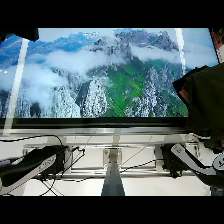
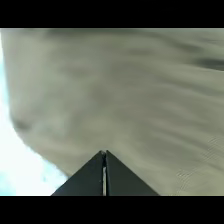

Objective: Fold the clothes and pants, and hang the long-sleeved shirts on hangers.

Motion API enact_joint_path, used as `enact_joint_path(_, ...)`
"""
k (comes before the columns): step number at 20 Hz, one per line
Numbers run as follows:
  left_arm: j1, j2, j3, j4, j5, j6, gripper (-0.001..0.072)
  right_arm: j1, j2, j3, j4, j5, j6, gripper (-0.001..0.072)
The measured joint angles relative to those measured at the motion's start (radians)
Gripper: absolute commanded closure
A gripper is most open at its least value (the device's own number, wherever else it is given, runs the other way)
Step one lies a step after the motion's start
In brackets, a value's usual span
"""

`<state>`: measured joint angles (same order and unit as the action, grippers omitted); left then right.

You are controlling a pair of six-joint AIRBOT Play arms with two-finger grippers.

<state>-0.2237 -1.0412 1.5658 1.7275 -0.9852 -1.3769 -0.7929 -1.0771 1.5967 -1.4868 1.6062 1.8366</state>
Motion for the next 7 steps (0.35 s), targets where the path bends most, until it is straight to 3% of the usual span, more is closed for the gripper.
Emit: enact_joint_path(7, 0.000, 0.000, 0.000, 0.000, 0.000, 0.000, 0.0687, 0.449, -0.080, 0.000, -0.014, -0.027, -0.243, 0.0677)
